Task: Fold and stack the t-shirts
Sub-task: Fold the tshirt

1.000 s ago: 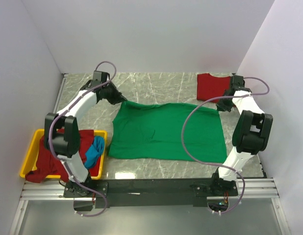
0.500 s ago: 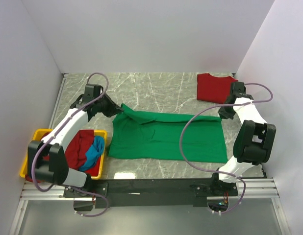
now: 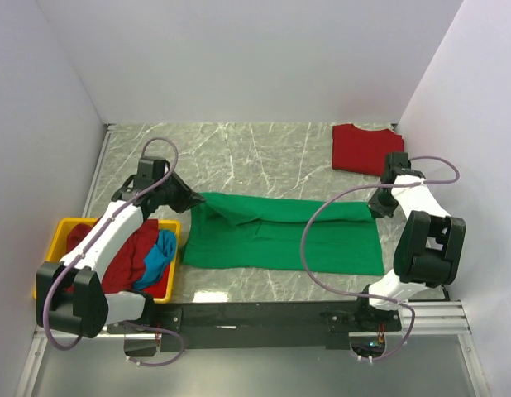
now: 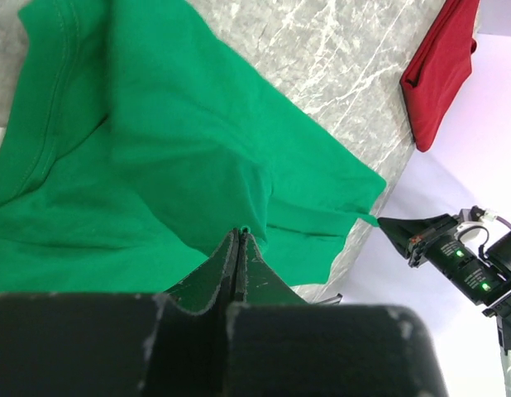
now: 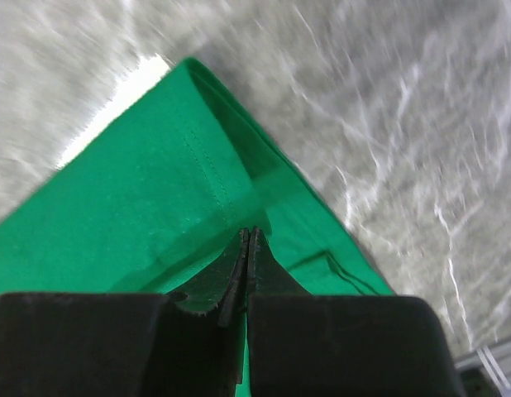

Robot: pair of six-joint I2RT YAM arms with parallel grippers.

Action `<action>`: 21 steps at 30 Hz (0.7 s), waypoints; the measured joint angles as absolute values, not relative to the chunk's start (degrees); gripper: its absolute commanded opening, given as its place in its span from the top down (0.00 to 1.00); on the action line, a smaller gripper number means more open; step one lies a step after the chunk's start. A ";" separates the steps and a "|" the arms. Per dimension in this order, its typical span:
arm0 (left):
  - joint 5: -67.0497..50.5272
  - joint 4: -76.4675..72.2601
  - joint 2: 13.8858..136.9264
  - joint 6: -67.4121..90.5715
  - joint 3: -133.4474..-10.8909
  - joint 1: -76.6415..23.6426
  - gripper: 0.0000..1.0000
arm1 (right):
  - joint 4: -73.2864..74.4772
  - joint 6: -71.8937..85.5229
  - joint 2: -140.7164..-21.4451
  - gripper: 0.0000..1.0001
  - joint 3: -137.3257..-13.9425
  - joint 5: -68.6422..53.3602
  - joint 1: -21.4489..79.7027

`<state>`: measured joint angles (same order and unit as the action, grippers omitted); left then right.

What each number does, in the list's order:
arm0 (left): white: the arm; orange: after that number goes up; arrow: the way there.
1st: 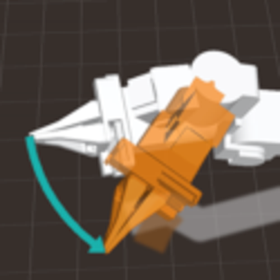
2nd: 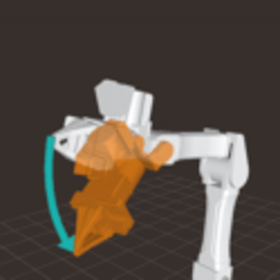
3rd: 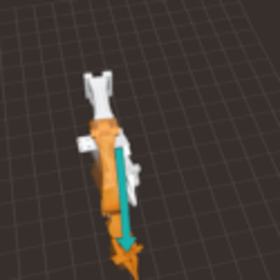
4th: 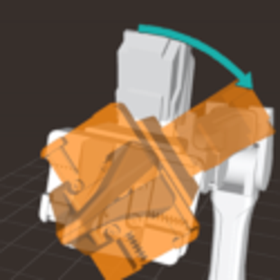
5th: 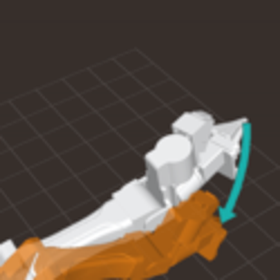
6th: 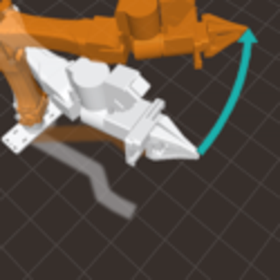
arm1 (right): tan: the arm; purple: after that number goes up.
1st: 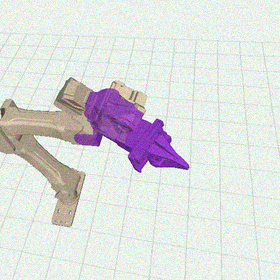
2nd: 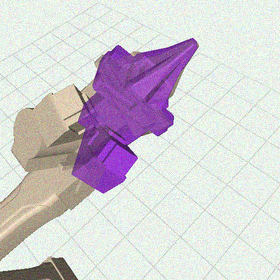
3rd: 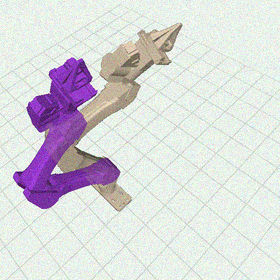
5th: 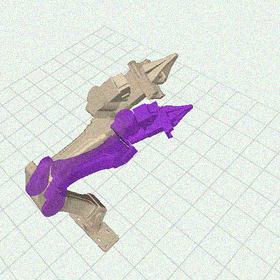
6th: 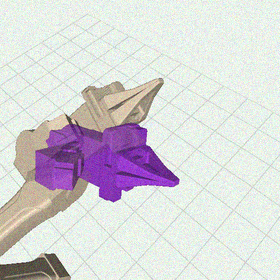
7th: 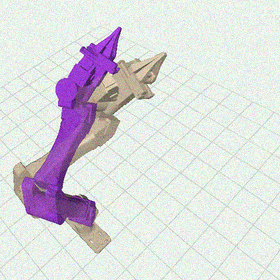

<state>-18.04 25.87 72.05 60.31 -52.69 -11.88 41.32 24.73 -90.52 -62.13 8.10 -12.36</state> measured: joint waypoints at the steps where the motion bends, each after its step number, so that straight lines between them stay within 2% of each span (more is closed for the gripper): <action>1: -18.04 26.09 71.77 60.31 -52.49 -11.88 1.00 | 41.65 25.04 -90.19 1.00 -61.32 8.32 -12.36; 19: -18.15 28.80 66.70 60.29 -47.99 -11.90 1.00 | 42.22 27.99 -86.32 1.00 -53.87 11.68 -12.36; 21: -18.20 29.08 66.17 60.27 -47.42 -11.94 0.97 | 42.50 28.29 -85.89 0.84 -53.52 12.05 -12.34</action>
<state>-18.20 29.08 66.17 60.27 -47.42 -11.94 42.50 28.29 -85.89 -53.52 12.05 -12.34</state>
